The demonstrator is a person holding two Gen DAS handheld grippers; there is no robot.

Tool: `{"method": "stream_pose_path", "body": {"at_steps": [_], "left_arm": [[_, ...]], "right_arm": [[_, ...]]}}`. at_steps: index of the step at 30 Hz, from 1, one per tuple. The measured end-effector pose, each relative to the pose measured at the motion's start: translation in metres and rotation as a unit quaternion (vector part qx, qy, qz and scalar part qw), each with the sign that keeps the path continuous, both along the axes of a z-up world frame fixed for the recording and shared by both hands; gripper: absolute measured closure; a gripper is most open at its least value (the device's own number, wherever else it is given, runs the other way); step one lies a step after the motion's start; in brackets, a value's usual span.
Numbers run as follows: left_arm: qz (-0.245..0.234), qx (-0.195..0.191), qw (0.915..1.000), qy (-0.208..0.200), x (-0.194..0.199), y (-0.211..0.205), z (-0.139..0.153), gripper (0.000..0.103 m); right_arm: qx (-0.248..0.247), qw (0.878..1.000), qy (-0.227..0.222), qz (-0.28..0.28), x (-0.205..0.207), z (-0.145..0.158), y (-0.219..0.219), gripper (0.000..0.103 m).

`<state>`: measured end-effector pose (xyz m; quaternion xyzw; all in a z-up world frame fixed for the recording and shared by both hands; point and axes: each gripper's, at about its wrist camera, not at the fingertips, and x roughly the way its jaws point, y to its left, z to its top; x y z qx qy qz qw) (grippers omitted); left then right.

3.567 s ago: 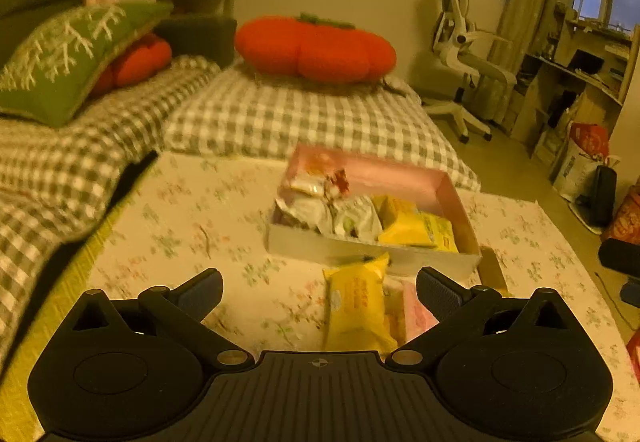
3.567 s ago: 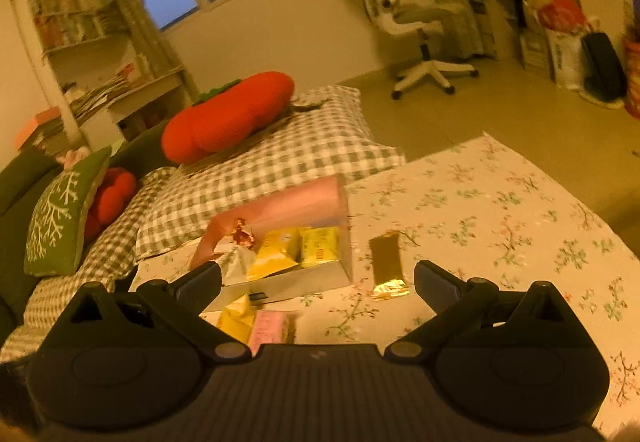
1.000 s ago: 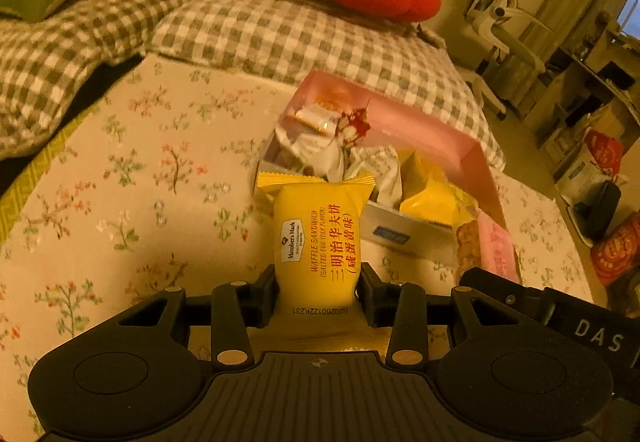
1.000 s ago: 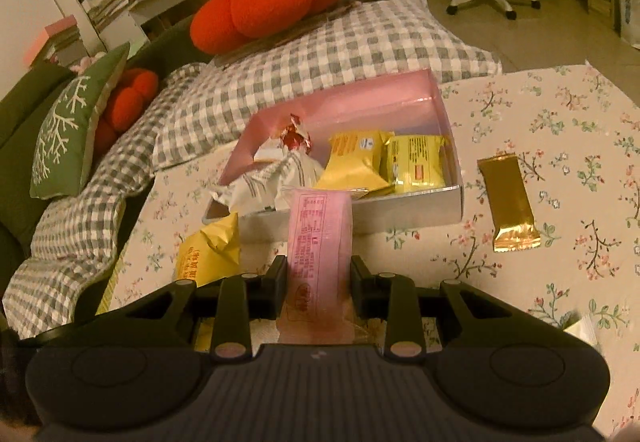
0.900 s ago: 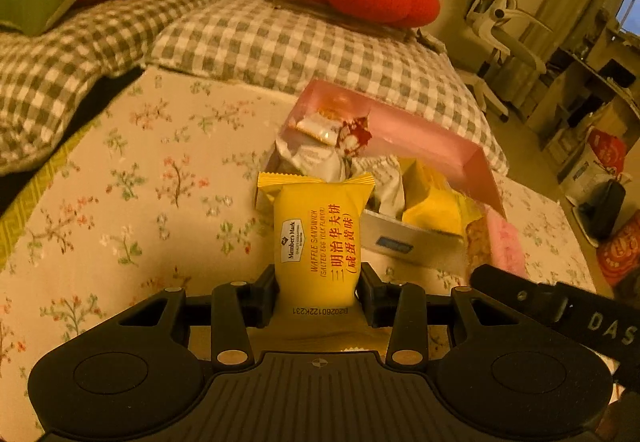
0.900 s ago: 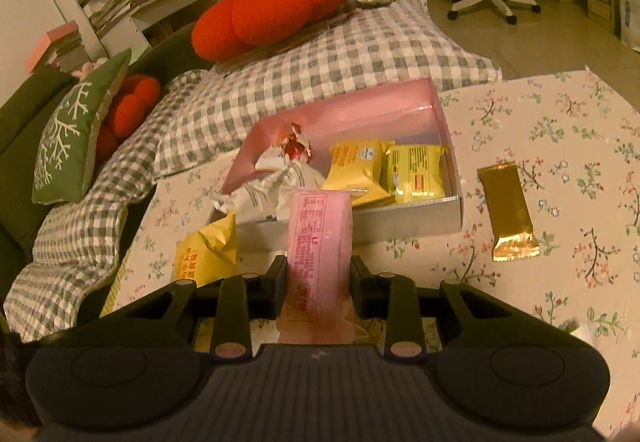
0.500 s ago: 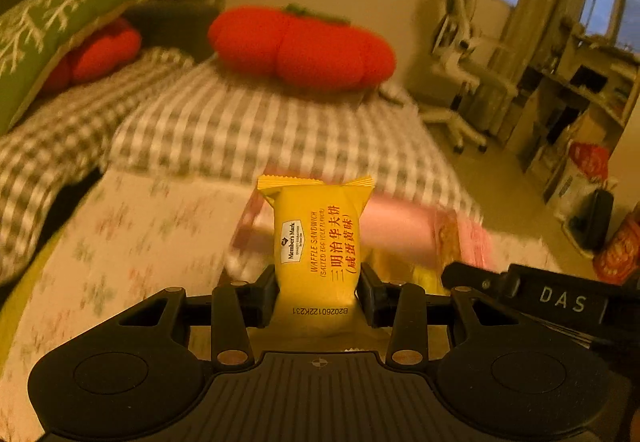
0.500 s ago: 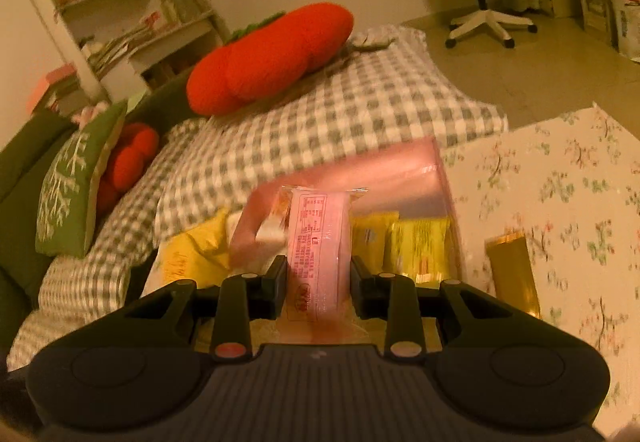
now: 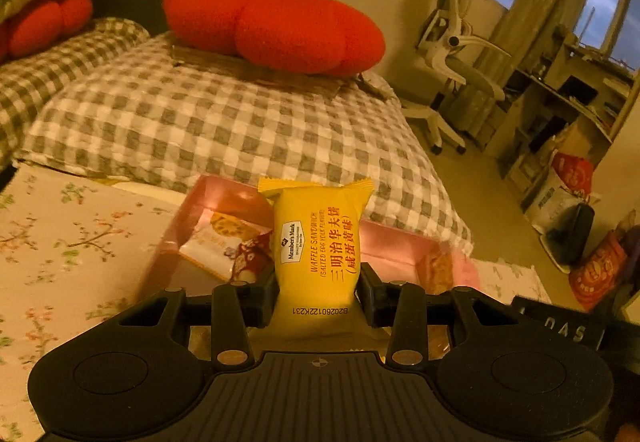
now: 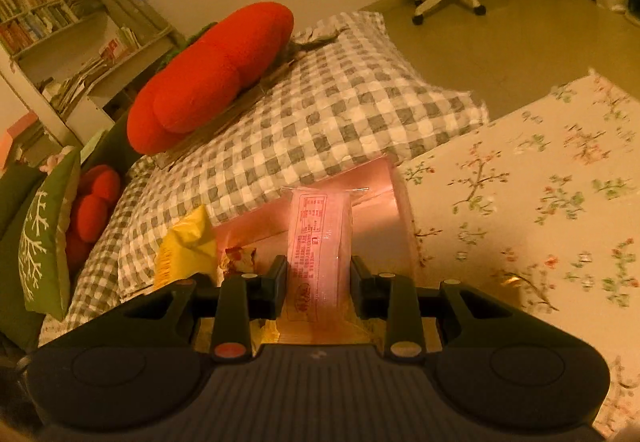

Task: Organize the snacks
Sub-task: 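Lift both packets over the pink box and release them inside, then withdraw both open tools from the box toward the remaining snacks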

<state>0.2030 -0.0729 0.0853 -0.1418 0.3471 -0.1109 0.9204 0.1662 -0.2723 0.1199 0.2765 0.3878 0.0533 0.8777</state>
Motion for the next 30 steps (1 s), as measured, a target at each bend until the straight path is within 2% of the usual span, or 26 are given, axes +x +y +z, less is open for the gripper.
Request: {"method": "stream_pose_path", "body": {"at_steps": [6,9,11,18,22,24,27,30], "left_arm": [[-0.005,-0.034,0.9993,0.010,0.022,-0.002,-0.020,0.063],[0.001,-0.038,0.9993,0.008,0.027,0.000,-0.019,0.058],[0.008,-0.039,0.9992,0.000,0.024,0.006,-0.011,0.051],[0.014,-0.010,0.9992,-0.037,-0.001,0.026,0.032,0.047],[0.037,-0.005,0.9987,-0.035,-0.023,0.043,0.049,0.046],[0.039,0.000,0.9986,-0.036,-0.037,0.048,0.055,0.046],[0.040,0.027,0.9984,-0.028,-0.059,0.049,0.059,0.046],[0.027,0.035,0.9989,-0.015,-0.082,0.050,0.062,0.046]], "right_arm": [[0.011,1.000,-0.004,-0.009,0.016,-0.003,0.002,0.074],[0.004,1.000,-0.013,-0.021,0.012,-0.001,0.003,0.067],[0.000,0.999,-0.017,-0.030,0.009,0.002,-0.002,0.054],[0.047,0.996,-0.010,-0.070,-0.009,0.016,-0.029,0.054],[0.022,0.998,-0.015,-0.057,-0.019,0.041,-0.028,0.053],[0.005,0.999,-0.008,-0.038,-0.026,0.052,-0.023,0.050],[-0.044,0.999,0.005,-0.011,-0.038,0.065,-0.012,0.047],[-0.092,0.996,0.014,0.010,-0.057,0.078,-0.005,0.045]]}}
